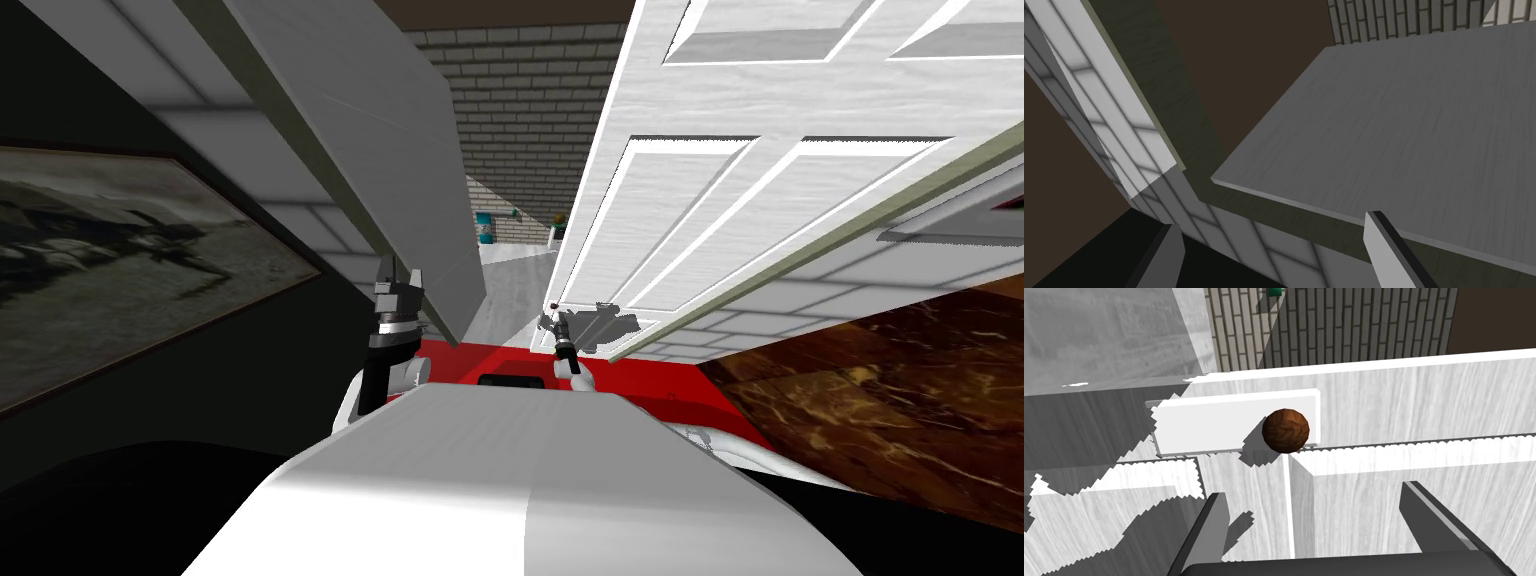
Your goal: Push the door open
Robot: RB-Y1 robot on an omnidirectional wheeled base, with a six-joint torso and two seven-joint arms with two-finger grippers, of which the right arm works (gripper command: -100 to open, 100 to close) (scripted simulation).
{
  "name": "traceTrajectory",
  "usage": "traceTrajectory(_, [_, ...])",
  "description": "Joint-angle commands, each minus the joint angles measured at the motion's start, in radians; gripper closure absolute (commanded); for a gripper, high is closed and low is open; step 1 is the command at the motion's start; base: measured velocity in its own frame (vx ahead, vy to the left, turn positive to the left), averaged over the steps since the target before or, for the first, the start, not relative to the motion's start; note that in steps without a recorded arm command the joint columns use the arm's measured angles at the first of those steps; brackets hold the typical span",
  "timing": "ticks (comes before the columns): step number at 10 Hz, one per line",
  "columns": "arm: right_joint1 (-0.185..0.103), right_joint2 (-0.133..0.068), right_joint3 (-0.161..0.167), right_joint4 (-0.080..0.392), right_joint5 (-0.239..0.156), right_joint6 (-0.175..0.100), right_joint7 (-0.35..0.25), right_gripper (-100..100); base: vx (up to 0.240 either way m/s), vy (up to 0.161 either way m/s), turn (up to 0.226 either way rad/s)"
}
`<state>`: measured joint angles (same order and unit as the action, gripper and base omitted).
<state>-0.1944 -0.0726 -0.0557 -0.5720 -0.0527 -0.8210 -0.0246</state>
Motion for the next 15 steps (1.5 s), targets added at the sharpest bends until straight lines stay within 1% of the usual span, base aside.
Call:
traceTrajectory(1, [-0.002, -0.001, -0.003, 0.009, -0.002, -0.007, 0.002, -100, 0.195, -0.005, 0.024])
traceTrajectory(5, [0.001, 0.006, -0.010, 0.014, -0.006, -0.014, 0.004, -100, 0.196, -0.014, 0.027])
traceTrajectory(6, [0.002, 0.004, -0.008, 0.011, -0.005, -0.012, 0.004, -100, 0.066, -0.001, -0.006])
traceTrajectory(7, [0.002, 0.004, -0.008, 0.011, -0.005, -0.012, 0.004, 100, -0.013, 0.002, 0.004])
traceTrajectory(12, [0.002, 0.004, -0.008, 0.011, -0.005, -0.012, 0.004, 100, -0.010, 0.000, 0.002])
traceTrajectory(15, [0.003, -0.003, -0.025, 0.014, -0.015, -0.009, 0.011, 100, 0.131, 0.027, -0.021])
